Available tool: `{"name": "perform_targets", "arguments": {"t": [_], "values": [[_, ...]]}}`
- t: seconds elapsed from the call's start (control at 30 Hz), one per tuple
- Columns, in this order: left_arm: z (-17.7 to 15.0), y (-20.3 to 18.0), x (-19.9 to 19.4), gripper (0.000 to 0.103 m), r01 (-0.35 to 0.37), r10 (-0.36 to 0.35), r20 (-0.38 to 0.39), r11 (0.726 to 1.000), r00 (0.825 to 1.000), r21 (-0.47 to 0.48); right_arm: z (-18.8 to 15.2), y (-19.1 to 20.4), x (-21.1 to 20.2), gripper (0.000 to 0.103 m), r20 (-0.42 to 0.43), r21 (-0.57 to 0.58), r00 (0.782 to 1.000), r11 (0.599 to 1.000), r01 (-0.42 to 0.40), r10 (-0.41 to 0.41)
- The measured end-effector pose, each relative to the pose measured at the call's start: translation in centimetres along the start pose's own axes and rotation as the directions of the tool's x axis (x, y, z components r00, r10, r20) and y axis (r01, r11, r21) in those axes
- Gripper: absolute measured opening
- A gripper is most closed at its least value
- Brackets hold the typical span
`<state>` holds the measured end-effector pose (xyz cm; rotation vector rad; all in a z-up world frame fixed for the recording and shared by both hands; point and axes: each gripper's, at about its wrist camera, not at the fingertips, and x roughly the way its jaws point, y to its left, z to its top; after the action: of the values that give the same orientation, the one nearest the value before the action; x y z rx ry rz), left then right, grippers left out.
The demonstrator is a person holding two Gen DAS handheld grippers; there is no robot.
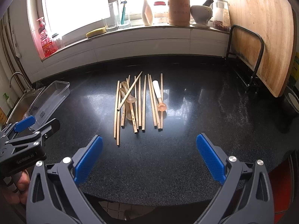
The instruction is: Organize utensils
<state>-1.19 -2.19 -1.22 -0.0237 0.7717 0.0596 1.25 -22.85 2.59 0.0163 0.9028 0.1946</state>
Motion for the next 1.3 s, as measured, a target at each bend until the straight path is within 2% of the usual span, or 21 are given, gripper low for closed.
{"name": "perform_targets", "arguments": {"t": [0.97, 1.17, 1.3], "values": [[-0.1, -0.1, 0.6, 0.097, 0.002, -0.002, -0.015, 1.0, 1.0, 0.003, -0.1, 0.0, 0.0, 0.097, -0.004, -0.002, 1.0, 1.0, -0.002, 0.002], [0.0, 0.0, 1.7, 0.097, 0.003, -0.003, -0.047, 1.0, 0.999, 0.001, 0.0, -0.4, 0.6, 0.097, -0.008, -0.001, 1.0, 1.0, 0.001, -0.001], [0.9, -0.1, 3.9, 0.097, 0.008, -0.008, -0.073, 1.0, 0.997, 0.003, 0.2, -1.5, 1.4, 0.097, -0.01, 0.01, 1.0, 1.0, -0.002, 0.002]]}}
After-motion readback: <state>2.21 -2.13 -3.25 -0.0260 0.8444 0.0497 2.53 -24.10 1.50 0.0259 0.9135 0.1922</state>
